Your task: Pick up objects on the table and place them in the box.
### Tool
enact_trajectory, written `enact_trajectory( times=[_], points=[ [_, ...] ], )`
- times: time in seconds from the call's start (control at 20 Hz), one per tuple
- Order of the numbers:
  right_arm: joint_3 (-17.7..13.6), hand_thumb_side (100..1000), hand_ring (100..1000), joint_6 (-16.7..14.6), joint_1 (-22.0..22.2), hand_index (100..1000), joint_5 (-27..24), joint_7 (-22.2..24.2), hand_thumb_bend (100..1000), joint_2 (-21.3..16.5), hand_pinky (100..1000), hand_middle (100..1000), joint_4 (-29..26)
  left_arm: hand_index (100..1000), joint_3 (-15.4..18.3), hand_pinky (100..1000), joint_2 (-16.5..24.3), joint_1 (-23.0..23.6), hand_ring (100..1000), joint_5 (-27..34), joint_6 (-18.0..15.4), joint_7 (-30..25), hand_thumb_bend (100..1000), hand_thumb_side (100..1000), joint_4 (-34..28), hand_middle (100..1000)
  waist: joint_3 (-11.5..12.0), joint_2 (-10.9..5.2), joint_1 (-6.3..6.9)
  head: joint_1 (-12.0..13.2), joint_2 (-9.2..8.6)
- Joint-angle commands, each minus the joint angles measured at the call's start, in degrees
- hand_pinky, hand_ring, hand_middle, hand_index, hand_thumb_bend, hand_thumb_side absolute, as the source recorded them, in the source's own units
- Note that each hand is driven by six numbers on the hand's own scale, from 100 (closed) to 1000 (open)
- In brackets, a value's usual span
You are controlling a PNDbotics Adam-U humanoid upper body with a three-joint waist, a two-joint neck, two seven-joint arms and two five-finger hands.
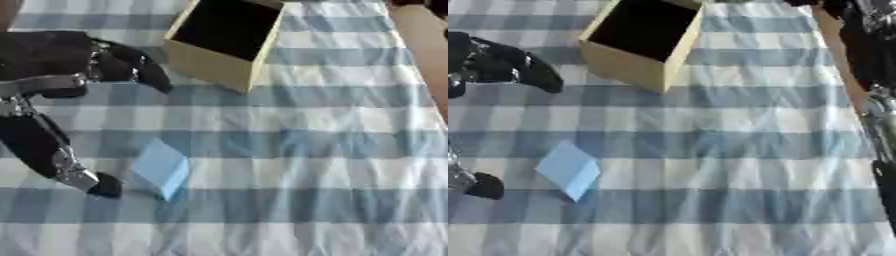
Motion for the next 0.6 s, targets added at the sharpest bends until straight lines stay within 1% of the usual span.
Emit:
enact_trajectory(
  times=[0.05, 0.1, 0.15, 0.2, 0.25, 0.3, 0.35, 0.6],
  points=[
    [-0.5, 1000, 676, 0.2, -0.3, 805, -0.6, 0.0, 100, -1.1, 727, 680, -1.2, 902, -0.3, 723, 0.4, -1.0, 811, -0.1, 3.4, -0.8, 642, 488, -0.7, 832, 0.0, -1.20, 0.15, -0.1, -0.55],
    [-0.5, 1000, 676, 0.2, -0.3, 805, -0.6, 0.0, 100, -1.1, 727, 680, -1.2, 902, -0.5, 723, 0.3, -0.9, 811, -0.5, 4.0, -0.8, 642, 488, -0.7, 832, 0.0, -1.19, 0.15, -0.1, -0.56],
    [-0.6, 1000, 675, 0.2, -0.2, 804, -0.6, 0.0, 100, -1.0, 727, 678, -1.2, 898, -0.8, 720, 0.2, -0.6, 812, -1.0, 4.7, -0.8, 590, 436, -0.7, 837, -0.1, -1.16, 0.15, -0.1, -0.59],
    [-0.6, 1000, 674, 0.2, -0.2, 804, -0.7, 0.1, 100, -0.9, 727, 678, -1.2, 894, -1.0, 723, 0.1, -0.3, 816, -1.5, 5.3, -0.8, 564, 411, -0.7, 841, -0.1, -1.14, 0.16, 0.0, -0.62],
    [-0.6, 1000, 674, 0.2, -0.2, 804, -0.7, 0.1, 100, -0.9, 727, 678, -1.2, 893, -1.2, 728, 0.0, 0.0, 820, -2.0, 5.8, -0.8, 535, 354, -0.7, 850, -0.2, -1.10, 0.16, 0.0, -0.67],
    [-0.6, 1000, 674, 0.2, -0.2, 804, -0.7, 0.1, 100, -0.8, 727, 678, -1.2, 893, -1.5, 728, -0.2, 0.3, 820, -2.6, 6.2, -0.9, 542, 390, -0.7, 850, -0.2, -1.07, 0.16, 0.1, -0.68],
    [-0.6, 1000, 673, 0.3, -0.2, 804, -0.7, 0.2, 100, -0.8, 727, 677, -1.2, 892, -1.6, 735, -0.4, 0.6, 824, -3.1, 6.5, -0.8, 536, 375, -0.7, 855, -0.2, -1.04, 0.15, 0.2, -0.67],
    [-0.6, 1000, 673, 0.3, -0.2, 804, -0.7, 0.3, 100, -0.6, 727, 676, -1.2, 889, -2.0, 742, -1.9, 1.2, 831, -5.2, 7.7, -0.8, 545, 370, -0.7, 854, -0.4, -0.80, 0.07, 0.5, -0.83]
  ],
)
